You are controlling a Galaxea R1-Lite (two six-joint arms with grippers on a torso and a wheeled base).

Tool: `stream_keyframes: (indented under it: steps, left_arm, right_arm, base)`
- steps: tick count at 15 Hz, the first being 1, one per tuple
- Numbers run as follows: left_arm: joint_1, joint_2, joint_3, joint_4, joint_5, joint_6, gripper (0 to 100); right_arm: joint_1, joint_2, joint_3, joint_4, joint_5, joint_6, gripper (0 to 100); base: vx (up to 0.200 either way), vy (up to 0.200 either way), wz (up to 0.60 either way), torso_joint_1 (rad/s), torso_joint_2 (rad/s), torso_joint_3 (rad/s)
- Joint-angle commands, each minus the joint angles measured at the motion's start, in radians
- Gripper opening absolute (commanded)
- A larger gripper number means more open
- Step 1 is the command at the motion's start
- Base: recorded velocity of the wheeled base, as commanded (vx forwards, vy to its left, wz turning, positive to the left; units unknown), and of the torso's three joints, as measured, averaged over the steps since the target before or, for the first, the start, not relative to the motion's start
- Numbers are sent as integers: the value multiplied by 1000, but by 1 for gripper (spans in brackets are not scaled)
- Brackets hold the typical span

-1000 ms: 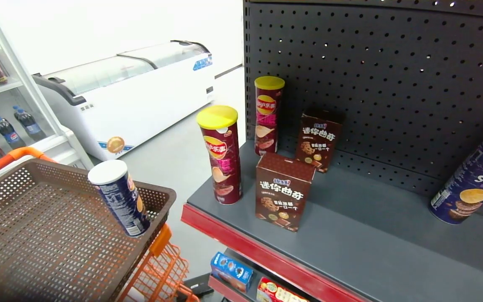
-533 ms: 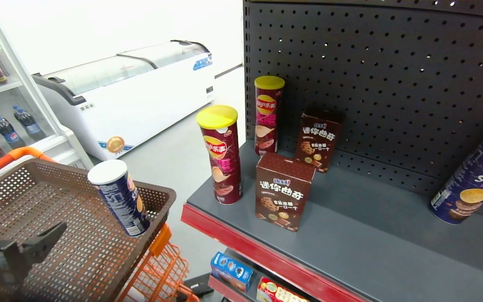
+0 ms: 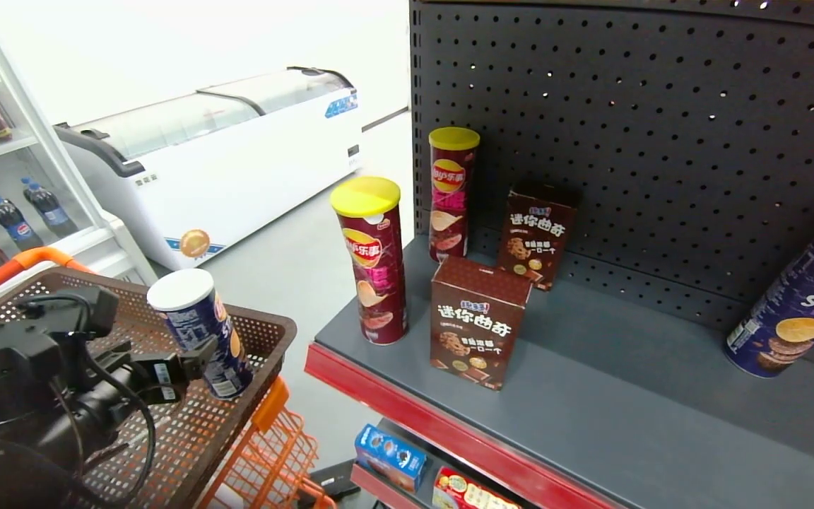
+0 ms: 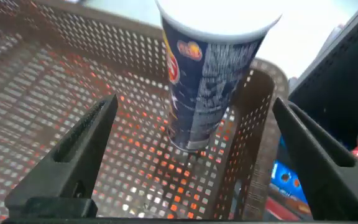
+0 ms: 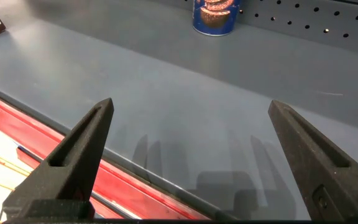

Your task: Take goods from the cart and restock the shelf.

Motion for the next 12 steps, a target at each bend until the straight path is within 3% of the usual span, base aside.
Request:
stream_keyframes:
  steps: [1, 5, 9, 12]
  left_arm:
    - [-3, 192, -23, -66, 3, -3, 100]
    - [-3, 276, -106, -146, 3, 2, 100]
    - [8, 323, -158, -196, 3, 46, 100]
    - [19, 343, -184, -221, 3, 46, 100]
  right_arm:
    - [0, 1, 0, 0, 0, 0, 100]
    - [0, 1, 0, 0, 0, 0, 100]
    - [0, 1, 0, 0, 0, 0, 100]
    - [0, 1, 0, 0, 0, 0, 100]
  base:
    - [0, 0, 0, 0, 0, 0]
    - [0, 0, 0, 0, 0, 0]
    - [0, 0, 0, 0, 0, 0]
    - [0, 0, 0, 0, 0, 0]
